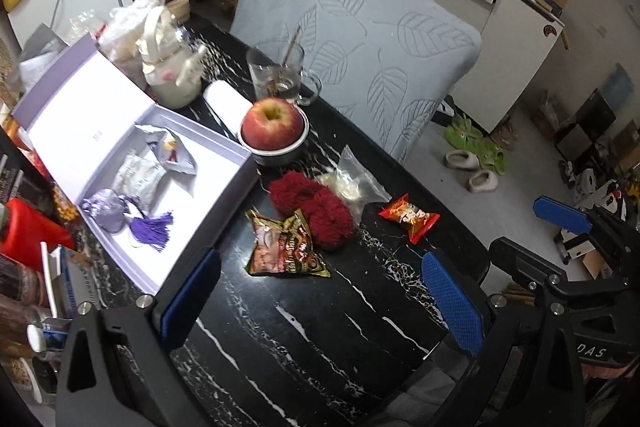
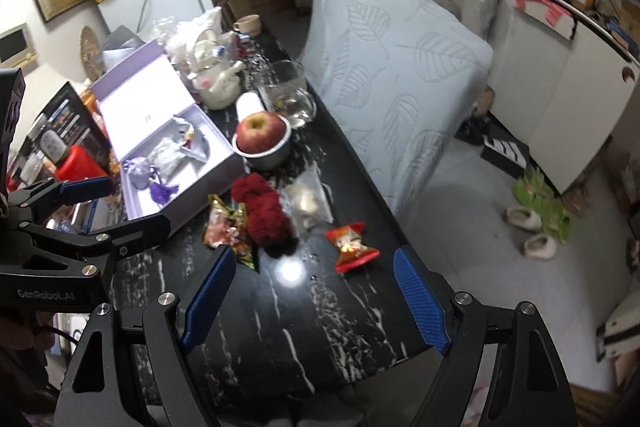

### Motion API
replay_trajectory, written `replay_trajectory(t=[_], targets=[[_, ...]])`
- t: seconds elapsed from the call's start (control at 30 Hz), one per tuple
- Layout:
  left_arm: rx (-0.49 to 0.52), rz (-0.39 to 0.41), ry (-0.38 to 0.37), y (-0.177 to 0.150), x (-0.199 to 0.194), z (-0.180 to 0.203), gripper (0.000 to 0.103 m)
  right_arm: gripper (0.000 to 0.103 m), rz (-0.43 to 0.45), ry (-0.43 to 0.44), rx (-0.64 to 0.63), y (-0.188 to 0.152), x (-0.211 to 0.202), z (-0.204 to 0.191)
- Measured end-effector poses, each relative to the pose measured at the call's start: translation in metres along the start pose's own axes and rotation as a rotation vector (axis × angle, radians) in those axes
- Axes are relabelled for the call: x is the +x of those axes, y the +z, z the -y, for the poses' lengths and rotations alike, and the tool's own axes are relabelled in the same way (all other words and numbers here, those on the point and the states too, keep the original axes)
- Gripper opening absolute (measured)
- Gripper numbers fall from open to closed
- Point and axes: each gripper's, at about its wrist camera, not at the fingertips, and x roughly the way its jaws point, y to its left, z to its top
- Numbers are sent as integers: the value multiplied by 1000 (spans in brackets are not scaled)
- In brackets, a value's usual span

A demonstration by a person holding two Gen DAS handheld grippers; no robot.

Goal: Organize soft objects
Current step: 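Move both open tools back over the snack packets on the table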

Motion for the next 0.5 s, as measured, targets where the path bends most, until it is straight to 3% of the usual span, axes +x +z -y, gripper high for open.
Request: replay_trajectory(t=[0.5], targets=[[-75, -192, 14, -19, 79, -16, 103, 82, -191, 10, 76, -28, 79, 24]])
